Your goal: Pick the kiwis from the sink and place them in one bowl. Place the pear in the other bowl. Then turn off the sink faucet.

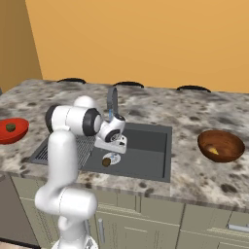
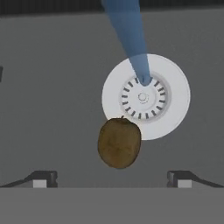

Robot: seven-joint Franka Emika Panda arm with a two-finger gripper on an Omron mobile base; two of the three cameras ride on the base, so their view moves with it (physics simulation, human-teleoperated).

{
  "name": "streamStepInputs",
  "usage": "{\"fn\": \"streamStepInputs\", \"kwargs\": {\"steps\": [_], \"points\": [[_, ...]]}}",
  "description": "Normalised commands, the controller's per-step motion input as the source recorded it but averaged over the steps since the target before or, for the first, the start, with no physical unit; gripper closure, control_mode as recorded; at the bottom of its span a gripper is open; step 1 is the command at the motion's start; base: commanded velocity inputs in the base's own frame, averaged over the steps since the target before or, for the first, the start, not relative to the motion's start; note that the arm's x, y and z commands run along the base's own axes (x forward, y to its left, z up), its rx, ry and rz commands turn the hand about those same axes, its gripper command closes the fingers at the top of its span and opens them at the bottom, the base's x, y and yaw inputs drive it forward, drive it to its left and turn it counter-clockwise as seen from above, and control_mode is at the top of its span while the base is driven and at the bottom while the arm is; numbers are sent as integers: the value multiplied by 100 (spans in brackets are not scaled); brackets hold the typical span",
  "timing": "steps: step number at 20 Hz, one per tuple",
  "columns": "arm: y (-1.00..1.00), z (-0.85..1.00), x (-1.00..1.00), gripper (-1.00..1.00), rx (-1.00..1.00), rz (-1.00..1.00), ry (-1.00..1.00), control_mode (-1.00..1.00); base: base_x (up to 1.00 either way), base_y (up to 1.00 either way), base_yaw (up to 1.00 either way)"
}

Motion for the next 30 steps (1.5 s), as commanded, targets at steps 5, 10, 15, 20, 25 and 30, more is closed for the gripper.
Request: {"fn": "streamStepInputs", "kwargs": {"steps": [5, 10, 15, 20, 25, 30], "points": [[0, -41, 36, -100, 0, 4, 1, -100, 0, 0, 0], [12, -29, 0, -100, -3, 1, 13, -100, 0, 0, 0], [24, -20, 0, -100, -3, 0, 6, -100, 0, 0, 0], [9, -10, -20, -100, 0, 0, 0, -100, 0, 0, 0], [16, -9, -19, -100, 0, 0, 0, -100, 0, 0, 0], [16, -9, -16, -100, 0, 0, 0, -100, 0, 0, 0]]}}
